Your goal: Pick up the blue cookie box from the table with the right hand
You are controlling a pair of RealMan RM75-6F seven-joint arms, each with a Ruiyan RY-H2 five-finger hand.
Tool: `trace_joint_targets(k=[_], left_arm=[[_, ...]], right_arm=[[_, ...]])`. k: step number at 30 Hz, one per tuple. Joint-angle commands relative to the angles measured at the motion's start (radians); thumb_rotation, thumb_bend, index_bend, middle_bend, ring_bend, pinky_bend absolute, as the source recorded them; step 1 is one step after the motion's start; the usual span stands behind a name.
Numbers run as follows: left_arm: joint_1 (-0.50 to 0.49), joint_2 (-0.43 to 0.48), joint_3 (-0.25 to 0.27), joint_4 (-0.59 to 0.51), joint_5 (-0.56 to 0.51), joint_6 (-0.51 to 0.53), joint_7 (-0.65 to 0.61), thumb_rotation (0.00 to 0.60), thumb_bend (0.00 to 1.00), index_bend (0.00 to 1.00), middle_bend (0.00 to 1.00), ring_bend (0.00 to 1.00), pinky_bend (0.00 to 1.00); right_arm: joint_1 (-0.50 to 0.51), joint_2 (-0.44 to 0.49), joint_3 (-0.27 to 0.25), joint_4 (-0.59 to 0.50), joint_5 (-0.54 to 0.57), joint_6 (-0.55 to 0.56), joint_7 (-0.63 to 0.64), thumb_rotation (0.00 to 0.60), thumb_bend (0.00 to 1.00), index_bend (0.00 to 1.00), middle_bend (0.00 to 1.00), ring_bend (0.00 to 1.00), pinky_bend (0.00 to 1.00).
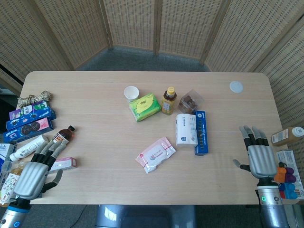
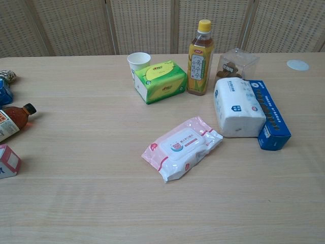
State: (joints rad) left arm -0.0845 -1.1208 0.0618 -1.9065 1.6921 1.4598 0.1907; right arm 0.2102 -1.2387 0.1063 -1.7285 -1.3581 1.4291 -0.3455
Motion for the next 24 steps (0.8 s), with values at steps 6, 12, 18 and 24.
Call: trace_joint_targets(k=[6, 12, 18, 24], left_arm=[[0.0, -0.007, -0.003, 0.005, -0.002, 0.003, -0.001, 0.6, 0.54, 0.11, 0.05, 0.0, 0.0], [-0.002, -0.001, -0.007, 0.006, -0.007, 0.004, -0.006, 0.6, 0.54, 0.11, 0.05, 0.0, 0.0], [-0.012, -0.005, -0.01, 0.019, -0.024, -0.017, -0.017, 0.6, 0.54, 0.11, 0.05, 0.0, 0.0], [-0.023, -0.015, -0.015, 0.04, -0.04, -0.035, -0.033, 0.6, 0.54, 0.11, 0.05, 0.0, 0.0]], right_arm=[[0.003, -0.005, 0.004, 0.001, -0.003, -0.008, 0.01, 0.576, 0.12, 0.0, 0.09, 0.0, 0.0], [0.006, -0.013, 0.006, -0.011, -0.01, -0.01, 0.006, 0.579, 0.12, 0.0, 0.08, 0.0, 0.0], [0.032, -0.055, 0.019, -0.023, -0.008, -0.029, -0.037, 0.527, 0.12, 0.0, 0.07, 0.0, 0.0], [0.086, -0.156, 0.043, -0.011, 0.017, -0.065, -0.122, 0.454, 0.11, 0.0, 0.03, 0.0, 0.0]])
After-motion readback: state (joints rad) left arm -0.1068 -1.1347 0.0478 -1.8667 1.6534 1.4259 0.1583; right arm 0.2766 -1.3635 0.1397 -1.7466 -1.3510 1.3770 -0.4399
